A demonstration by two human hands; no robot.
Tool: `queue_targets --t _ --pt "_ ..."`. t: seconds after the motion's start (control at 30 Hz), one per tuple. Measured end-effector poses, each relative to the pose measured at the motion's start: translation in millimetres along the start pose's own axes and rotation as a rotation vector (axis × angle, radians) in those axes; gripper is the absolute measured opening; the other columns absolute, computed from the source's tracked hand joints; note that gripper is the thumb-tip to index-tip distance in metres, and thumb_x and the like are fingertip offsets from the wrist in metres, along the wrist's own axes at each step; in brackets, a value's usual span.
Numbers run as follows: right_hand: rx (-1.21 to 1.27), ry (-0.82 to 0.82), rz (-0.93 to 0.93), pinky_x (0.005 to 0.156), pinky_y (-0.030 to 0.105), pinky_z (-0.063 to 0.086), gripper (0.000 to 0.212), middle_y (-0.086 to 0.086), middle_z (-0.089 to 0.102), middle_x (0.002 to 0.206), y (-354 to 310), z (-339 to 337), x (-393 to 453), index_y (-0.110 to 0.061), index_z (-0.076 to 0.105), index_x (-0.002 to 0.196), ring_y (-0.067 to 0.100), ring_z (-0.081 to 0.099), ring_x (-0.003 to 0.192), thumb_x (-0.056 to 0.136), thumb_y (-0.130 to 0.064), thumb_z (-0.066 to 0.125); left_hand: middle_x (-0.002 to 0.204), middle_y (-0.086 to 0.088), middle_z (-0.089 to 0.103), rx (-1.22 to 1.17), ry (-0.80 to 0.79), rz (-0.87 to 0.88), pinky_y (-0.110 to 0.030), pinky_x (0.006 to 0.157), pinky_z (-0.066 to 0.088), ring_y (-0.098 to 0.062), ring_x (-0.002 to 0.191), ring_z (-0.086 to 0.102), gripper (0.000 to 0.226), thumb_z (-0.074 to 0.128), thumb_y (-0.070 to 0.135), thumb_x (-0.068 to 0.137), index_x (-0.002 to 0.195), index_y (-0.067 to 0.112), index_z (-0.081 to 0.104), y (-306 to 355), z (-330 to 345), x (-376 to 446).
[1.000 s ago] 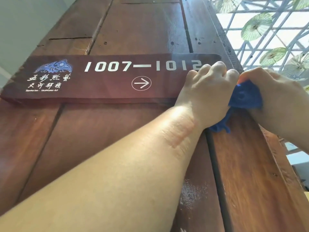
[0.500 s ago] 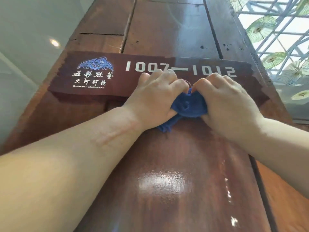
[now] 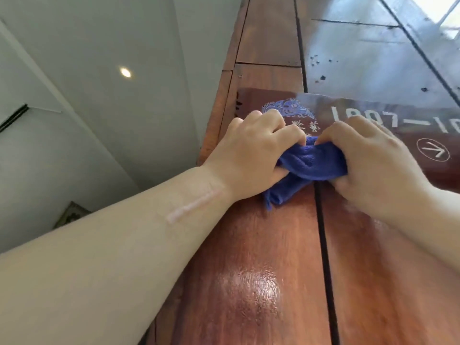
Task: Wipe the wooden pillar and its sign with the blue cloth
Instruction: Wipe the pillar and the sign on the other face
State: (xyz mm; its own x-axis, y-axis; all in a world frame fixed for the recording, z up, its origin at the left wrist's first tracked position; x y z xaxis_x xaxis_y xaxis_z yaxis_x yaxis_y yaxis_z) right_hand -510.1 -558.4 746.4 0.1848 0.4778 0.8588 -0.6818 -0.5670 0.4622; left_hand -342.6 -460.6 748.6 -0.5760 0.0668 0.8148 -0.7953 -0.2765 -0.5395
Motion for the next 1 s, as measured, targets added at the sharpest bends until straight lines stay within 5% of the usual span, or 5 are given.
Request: queue_targets --t 0.17,0.57,1.0 --pt "0.045 0.021 0.002 0.069 0.028 0.032 0.036 0.002 0.053 0.090 -15 1 7 -0.017 0.058 0.097 0.028 0.048 0.082 0.066 -0.034 0.054 0.095 -0.001 0.055 -0.066 0.049 0.004 -0.035 0.071 0.033 -0.025 0.085 0.050 0.030 0.055 0.040 0.077 0.103 0.028 0.062 -15 -2 -8" --pt "0.075 0.006 -0.045 0.073 0.037 0.045 0.036 0.001 0.052 0.093 -67 15 36 -0.022 0.058 0.103 0.030 0.051 0.085 0.068 -0.025 0.067 0.099 0.003 0.056 -0.157 0.045 -0.123 -0.048 0.078 0.046 -0.024 0.085 0.050 0.034 0.047 0.036 0.072 0.103 0.028 0.059 -59 -28 -41" --pt "0.081 -0.094 -0.113 0.083 0.041 0.045 0.041 0.000 0.055 0.105 -64 6 46 -0.026 0.054 0.116 0.029 0.052 0.098 0.076 -0.024 0.061 0.087 0.008 0.049 -0.167 0.037 -0.080 -0.026 0.073 0.036 -0.016 0.079 0.044 0.031 0.052 0.018 0.072 0.102 0.024 0.055 -67 -28 -35"
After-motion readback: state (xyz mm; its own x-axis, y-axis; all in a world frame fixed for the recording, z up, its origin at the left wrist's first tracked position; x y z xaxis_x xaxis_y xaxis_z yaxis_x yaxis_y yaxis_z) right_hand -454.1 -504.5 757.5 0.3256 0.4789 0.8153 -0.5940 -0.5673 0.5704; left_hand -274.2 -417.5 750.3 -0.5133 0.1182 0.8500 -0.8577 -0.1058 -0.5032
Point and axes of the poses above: each hand's wrist, its own x-axis towards the middle knuckle, its own z-axis out of the palm, y = z × x, the point moved 1 cm from there along x, towards the middle knuckle
